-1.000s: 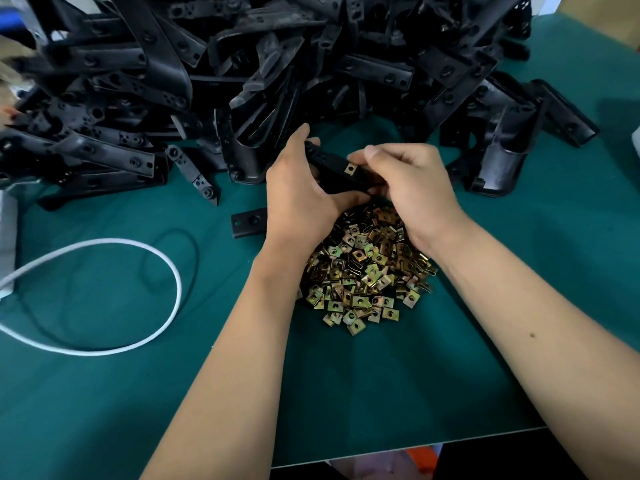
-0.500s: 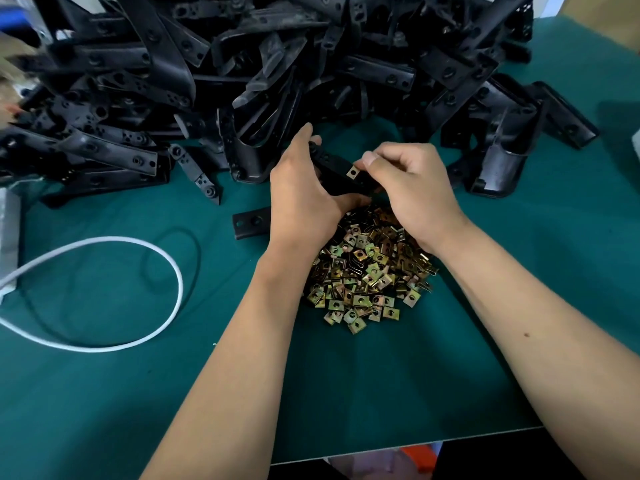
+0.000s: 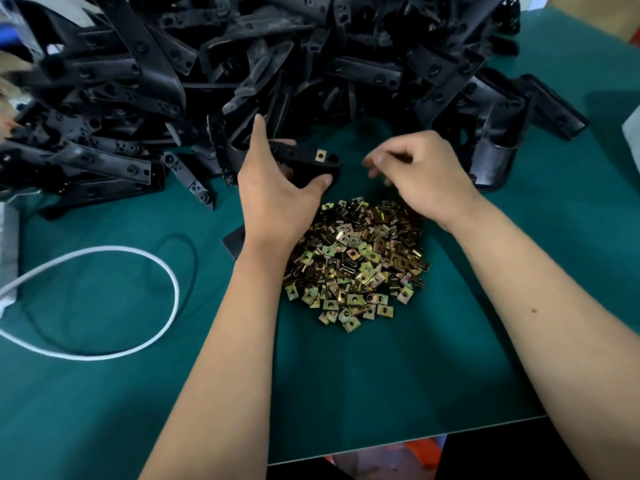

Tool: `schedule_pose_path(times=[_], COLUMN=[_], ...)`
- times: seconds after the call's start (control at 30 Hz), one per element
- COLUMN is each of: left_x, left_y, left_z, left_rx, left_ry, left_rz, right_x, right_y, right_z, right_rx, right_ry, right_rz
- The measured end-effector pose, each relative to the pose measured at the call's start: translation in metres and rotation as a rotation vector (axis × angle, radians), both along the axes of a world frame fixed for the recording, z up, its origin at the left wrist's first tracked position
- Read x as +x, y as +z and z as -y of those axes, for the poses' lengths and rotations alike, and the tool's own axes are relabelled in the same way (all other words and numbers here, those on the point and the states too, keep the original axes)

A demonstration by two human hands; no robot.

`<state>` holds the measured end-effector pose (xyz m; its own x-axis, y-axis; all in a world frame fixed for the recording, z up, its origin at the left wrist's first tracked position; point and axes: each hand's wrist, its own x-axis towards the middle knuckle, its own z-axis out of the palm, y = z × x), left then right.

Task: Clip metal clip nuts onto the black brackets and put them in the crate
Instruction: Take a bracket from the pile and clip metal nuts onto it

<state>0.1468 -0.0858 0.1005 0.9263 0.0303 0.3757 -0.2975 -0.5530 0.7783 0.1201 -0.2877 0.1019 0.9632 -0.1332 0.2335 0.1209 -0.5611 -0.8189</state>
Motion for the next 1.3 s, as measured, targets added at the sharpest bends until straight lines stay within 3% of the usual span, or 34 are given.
schedule_pose_path(times=[0.1, 0.2, 0.47, 0.67, 0.8, 0.9, 1.03, 1.13, 1.3], left_x=[-0.001, -0.003, -0.005, -0.007, -0.011, -0.009, -0.008, -0.006, -0.003], left_y=[0.000, -0.001, -0.001, -0.003, -0.003, -0.002, 0.001, 0.001, -0.002], left_z=[-0.003, -0.001, 0.005, 0.013, 0.016, 0.017, 0.016, 0.009, 0.004], left_rx=[-0.089, -0.143, -0.111, -0.095, -0.009, -0.034, -0.161, -0.090, -0.166], left_ry=[-0.031, -0.041, -0.042, -0.009, 0.127, 0.183, 0.012, -0.130, -0.165], left_rz=[-0.004, 0.073, 0.189, 0.113, 0.123, 0.066, 0.033, 0.043, 0.140], right_x=[0.000, -0.002, -0.006, -0.006, -0.005, -0.004, -0.006, -0.005, -0.008], right_y=[0.000, 0.001, 0.005, 0.001, -0.001, -0.002, 0.000, 0.003, 0.005], right_z=[0.005, -0.001, -0.005, -0.007, -0.006, -0.007, -0.006, -0.003, -0.005], right_rx=[-0.286, -0.416, -0.394, -0.268, -0.201, 0.064, 0.263, 0.420, 0.412], right_ry=[0.088, 0.203, 0.282, 0.162, 0.107, 0.093, 0.057, 0.052, 0.148], right_rz=[-0.056, -0.057, -0.120, -0.005, 0.077, 0.063, 0.118, 0.087, 0.046])
